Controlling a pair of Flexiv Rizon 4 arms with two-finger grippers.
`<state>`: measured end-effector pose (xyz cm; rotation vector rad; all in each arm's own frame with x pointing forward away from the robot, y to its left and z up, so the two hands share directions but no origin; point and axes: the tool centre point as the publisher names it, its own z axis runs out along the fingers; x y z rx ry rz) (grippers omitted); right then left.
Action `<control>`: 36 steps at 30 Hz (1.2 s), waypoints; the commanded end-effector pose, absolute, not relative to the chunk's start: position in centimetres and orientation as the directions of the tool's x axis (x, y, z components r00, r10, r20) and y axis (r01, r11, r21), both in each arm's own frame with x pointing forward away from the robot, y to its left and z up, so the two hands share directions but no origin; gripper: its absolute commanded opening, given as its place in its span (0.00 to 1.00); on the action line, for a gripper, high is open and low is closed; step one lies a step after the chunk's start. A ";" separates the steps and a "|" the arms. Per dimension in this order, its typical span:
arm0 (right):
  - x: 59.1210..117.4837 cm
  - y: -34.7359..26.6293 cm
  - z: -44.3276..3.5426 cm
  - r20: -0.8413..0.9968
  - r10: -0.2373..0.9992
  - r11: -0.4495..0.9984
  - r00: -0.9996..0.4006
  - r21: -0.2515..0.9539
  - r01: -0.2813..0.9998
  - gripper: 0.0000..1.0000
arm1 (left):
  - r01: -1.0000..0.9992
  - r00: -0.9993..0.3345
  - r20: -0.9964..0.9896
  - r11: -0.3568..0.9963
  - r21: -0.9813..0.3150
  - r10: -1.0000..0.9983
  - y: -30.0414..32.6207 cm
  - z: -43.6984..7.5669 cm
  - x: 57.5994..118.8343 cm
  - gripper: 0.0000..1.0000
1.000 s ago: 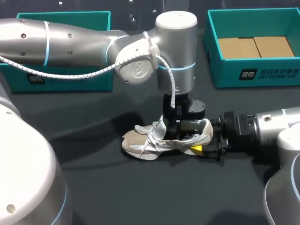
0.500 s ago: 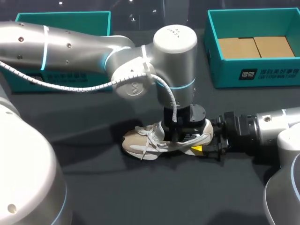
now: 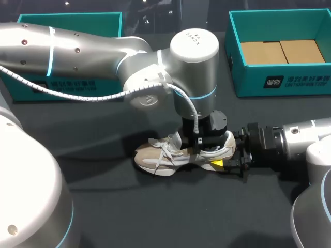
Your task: Take the shoe out of the shoebox, open the shoe tongue, remove and reinsert the insole, then place the shoe into the shoebox
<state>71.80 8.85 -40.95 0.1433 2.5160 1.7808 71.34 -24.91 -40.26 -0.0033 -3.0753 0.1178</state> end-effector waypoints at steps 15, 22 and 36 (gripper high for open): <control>71.6 8.9 -40.9 0.008 0.107 0.333 -0.994 0.942 0.043 0.00 | -0.039 -0.969 0.246 0.959 -0.281 0.032 -23.2 -38.5 71.2 0.00; 71.6 8.9 -40.9 0.008 0.107 0.333 -0.994 0.942 0.043 0.00 | -0.038 -0.963 0.264 0.934 -0.356 0.062 -22.9 -37.4 70.6 0.00; 71.6 8.9 -40.9 0.008 0.107 0.333 -0.994 0.942 0.043 0.00 | -0.056 -0.962 0.258 0.869 -0.492 0.084 -23.5 -34.8 69.9 0.00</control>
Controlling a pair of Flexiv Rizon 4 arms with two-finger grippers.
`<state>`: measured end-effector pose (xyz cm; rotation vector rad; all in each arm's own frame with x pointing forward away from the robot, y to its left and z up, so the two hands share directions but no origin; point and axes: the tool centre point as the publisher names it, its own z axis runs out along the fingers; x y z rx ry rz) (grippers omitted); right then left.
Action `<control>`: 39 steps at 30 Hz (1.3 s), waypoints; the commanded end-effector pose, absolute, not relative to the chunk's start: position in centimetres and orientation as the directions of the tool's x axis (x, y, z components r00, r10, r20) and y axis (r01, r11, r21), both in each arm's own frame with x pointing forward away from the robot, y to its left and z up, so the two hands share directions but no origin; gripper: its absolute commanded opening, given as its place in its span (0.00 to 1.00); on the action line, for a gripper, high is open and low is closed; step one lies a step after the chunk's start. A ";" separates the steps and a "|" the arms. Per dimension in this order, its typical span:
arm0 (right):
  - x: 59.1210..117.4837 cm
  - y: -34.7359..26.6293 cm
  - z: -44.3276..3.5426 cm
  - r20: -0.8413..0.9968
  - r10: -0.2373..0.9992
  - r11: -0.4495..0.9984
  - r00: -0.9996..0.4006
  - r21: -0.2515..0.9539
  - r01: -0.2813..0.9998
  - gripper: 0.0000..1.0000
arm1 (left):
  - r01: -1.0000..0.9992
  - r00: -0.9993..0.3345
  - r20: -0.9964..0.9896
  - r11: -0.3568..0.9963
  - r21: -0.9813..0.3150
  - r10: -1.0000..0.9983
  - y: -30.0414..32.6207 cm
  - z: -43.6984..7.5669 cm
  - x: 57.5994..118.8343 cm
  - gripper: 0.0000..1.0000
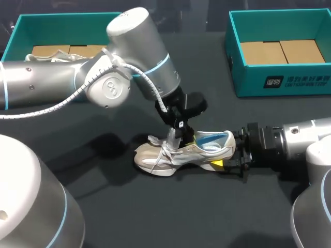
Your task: Take the shoe out of the shoebox, open the shoe tongue, remove and reinsert the insole, then place the shoe into the shoebox
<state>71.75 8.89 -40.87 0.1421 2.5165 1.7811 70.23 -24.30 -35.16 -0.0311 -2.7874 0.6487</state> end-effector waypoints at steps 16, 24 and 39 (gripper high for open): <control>71.6 8.9 -40.9 0.008 0.107 0.333 -0.994 0.942 0.043 0.00 | -0.059 -0.981 0.186 0.845 -0.531 0.049 -27.5 -32.9 70.6 0.00; 71.6 8.9 -40.9 0.008 0.107 0.333 -0.994 0.942 0.043 0.00 | -0.057 -0.995 0.103 0.842 -0.537 -0.001 -27.8 -32.8 70.6 0.38; 71.6 8.9 -40.9 0.008 0.107 0.333 -0.994 0.942 0.043 0.00 | 0.004 -0.992 -0.100 0.785 -0.619 -0.074 -28.2 -32.5 70.5 0.46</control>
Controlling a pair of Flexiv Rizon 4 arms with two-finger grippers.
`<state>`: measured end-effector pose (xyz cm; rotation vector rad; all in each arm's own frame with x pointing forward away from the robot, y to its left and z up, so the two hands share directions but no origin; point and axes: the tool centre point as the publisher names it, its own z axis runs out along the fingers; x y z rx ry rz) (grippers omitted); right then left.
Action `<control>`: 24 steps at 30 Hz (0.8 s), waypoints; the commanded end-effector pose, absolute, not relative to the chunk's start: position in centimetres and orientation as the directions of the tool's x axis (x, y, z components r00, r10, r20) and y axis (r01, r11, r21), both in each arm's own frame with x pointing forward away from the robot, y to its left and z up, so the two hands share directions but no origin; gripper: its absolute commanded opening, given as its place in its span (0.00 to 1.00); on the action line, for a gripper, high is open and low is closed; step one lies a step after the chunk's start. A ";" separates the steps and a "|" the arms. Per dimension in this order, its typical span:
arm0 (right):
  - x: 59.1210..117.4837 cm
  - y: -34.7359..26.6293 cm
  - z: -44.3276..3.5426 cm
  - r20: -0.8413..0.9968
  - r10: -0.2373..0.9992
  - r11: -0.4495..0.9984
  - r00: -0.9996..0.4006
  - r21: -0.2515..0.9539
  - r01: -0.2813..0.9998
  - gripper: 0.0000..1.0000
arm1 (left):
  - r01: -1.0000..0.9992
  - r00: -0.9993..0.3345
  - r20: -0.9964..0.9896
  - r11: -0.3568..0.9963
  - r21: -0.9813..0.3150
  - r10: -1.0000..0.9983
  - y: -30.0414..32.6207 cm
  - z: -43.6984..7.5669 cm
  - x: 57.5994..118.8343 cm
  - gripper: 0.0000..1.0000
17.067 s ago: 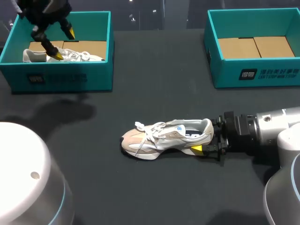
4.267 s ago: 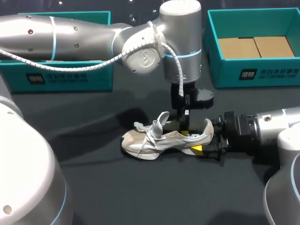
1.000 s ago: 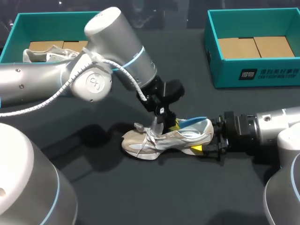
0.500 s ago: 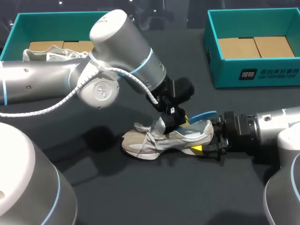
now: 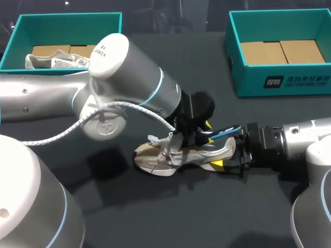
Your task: Take the shoe out of the shoebox, open the shoe tongue, remove and reinsert the insole, then place the shoe into the shoebox
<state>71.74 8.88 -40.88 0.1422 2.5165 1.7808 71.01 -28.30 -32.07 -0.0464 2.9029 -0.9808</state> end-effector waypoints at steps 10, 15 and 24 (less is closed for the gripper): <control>71.6 8.9 -40.9 0.008 0.107 0.333 -0.994 0.942 0.043 0.00 | 0.047 -0.978 -0.189 0.780 -0.624 -0.093 -29.3 -33.3 70.5 0.47; 71.6 8.9 -40.9 0.008 0.107 0.333 -0.994 0.942 0.043 0.00 | 0.050 -0.974 -0.205 0.780 -0.624 -0.101 -29.7 -33.7 70.9 0.47; 71.6 8.9 -40.9 0.008 0.107 0.333 -0.994 0.942 0.043 0.00 | 0.061 -0.963 -0.242 0.782 -0.621 -0.116 -30.4 -34.6 71.5 0.45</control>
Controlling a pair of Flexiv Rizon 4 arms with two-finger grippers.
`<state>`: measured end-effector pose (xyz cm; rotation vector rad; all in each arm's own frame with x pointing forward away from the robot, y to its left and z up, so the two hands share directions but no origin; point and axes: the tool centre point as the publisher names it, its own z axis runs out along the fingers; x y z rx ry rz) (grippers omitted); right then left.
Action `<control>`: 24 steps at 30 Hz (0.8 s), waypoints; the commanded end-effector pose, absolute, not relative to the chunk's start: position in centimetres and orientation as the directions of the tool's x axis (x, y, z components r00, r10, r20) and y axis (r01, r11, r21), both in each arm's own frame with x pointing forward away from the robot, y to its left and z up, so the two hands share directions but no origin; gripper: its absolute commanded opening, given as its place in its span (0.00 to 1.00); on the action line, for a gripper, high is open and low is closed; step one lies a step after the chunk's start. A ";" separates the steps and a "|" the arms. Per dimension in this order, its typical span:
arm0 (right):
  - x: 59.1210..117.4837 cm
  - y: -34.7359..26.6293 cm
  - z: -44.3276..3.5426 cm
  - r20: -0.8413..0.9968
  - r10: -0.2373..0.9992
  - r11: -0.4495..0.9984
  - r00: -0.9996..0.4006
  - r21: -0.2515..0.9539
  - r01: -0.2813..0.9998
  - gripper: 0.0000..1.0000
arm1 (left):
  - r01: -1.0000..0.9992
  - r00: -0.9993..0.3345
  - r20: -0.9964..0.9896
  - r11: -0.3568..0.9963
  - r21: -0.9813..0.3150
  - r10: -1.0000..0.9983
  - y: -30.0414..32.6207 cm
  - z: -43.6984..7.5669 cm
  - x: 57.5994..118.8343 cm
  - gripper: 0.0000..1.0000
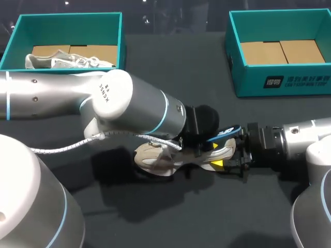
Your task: Take the shoe out of the shoebox, open the shoe tongue, remove and reinsert the insole, then place the shoe into the shoebox
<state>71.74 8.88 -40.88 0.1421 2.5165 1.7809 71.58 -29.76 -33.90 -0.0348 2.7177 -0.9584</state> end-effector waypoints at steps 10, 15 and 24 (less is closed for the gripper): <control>71.6 8.9 -40.9 0.008 0.107 0.333 -0.994 0.942 0.043 0.00 | 0.051 -0.966 -0.230 0.783 -0.620 -0.120 -30.6 -34.5 72.1 0.00; 71.6 8.9 -40.9 0.008 0.107 0.333 -0.994 0.942 0.043 0.00 | 0.013 -0.986 -0.138 0.771 -0.637 -0.097 -30.9 -32.8 72.2 0.00; 71.6 8.9 -40.9 0.008 0.107 0.333 -0.994 0.942 0.043 0.00 | -0.027 -1.000 0.017 0.729 -0.684 -0.021 -31.7 -27.7 70.4 0.00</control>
